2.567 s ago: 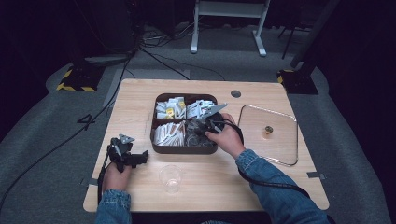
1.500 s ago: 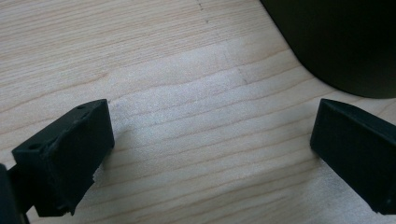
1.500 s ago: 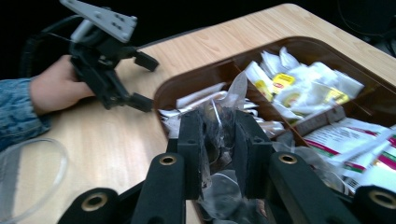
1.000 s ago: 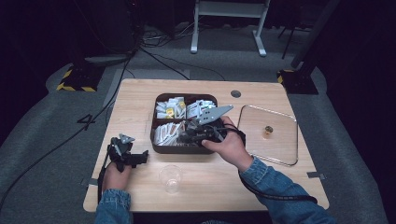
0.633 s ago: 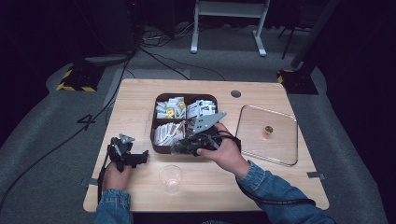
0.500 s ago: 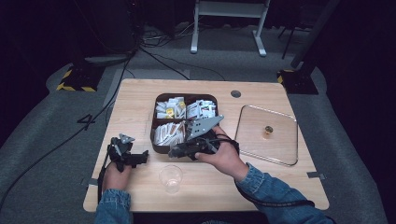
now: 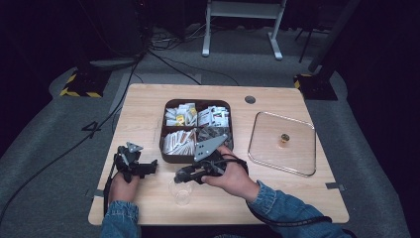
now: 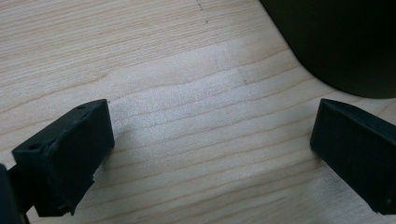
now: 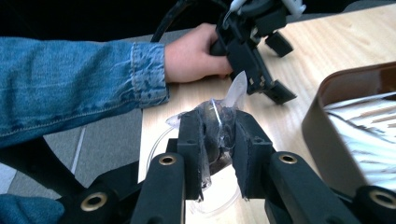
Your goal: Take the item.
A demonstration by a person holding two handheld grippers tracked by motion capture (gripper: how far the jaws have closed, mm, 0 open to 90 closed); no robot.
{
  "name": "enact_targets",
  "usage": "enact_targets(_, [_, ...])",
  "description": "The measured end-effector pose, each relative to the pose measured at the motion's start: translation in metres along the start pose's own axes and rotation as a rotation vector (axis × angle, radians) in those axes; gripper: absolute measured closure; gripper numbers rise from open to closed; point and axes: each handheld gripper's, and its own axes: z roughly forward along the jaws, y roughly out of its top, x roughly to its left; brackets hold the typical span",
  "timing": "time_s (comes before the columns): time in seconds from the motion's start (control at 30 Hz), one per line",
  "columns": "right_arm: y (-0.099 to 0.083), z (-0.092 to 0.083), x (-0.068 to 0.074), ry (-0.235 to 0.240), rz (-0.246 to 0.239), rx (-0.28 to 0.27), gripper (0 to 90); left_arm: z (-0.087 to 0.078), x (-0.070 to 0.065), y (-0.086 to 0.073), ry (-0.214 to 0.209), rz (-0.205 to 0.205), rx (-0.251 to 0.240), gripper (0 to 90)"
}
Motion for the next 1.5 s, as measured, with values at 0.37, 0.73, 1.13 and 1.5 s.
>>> enact_targets(0.37, [-0.011,0.016,0.005,0.018,-0.001,0.049,74.6,0.0,0.0,0.0,0.0,-0.001,0.0,0.0])
enact_targets(0.73, [-0.018,0.025,0.007,0.009,-0.008,0.086,73.9,0.0,0.0,0.0,0.0,0.0,0.0,0.0])
enact_targets(1.13, [-0.017,0.021,0.007,-0.011,0.009,0.038,50.6,0.0,0.0,0.0,-0.003,-0.001,-0.001,0.0])
enact_targets(1.5, [-0.021,-0.014,0.004,-0.083,0.025,-0.047,46.5,0.0,0.001,0.0,-0.012,0.008,-0.002,0.0])
